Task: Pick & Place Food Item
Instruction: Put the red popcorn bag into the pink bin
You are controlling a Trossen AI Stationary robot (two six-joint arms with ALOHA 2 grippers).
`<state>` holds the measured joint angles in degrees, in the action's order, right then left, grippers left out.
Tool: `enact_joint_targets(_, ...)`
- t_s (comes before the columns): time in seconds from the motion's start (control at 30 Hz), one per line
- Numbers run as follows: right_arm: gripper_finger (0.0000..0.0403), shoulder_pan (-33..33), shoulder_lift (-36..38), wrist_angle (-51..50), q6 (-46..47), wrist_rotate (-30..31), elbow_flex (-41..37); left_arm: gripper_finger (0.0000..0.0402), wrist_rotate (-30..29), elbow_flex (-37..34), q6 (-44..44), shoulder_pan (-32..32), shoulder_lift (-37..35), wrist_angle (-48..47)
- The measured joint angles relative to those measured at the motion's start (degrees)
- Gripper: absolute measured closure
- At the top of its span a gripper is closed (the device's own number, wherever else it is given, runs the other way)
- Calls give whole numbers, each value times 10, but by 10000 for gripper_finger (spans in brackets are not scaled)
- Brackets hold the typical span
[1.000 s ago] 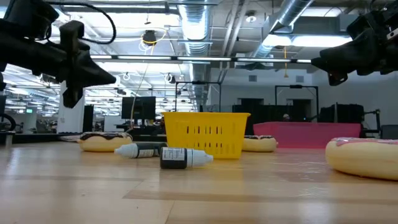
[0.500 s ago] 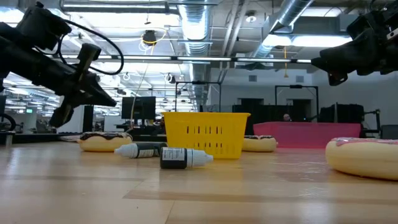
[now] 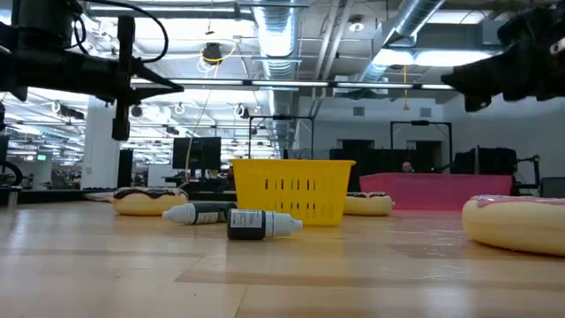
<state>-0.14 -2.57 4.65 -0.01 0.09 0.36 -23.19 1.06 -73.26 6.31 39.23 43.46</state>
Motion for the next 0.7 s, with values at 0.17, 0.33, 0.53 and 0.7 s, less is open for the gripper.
enact_joint_targets(0.17, 264, 0, 0, 89, 7, 0, 0, 400, -61, 0, 4, 0, 0, 48)
enact_joint_targets(0.33, 264, -2, -1, 239, 79, 0, 0, 400, -94, 0, 63, 3, -1, 114)
enact_joint_targets(0.53, 264, -12, 0, 419, 140, 0, 0, 400, -99, 0, 163, 13, -1, 211)
enact_joint_targets(0.7, 264, -11, 0, 544, 141, 0, 0, 400, -115, 0, 178, 25, -1, 232)
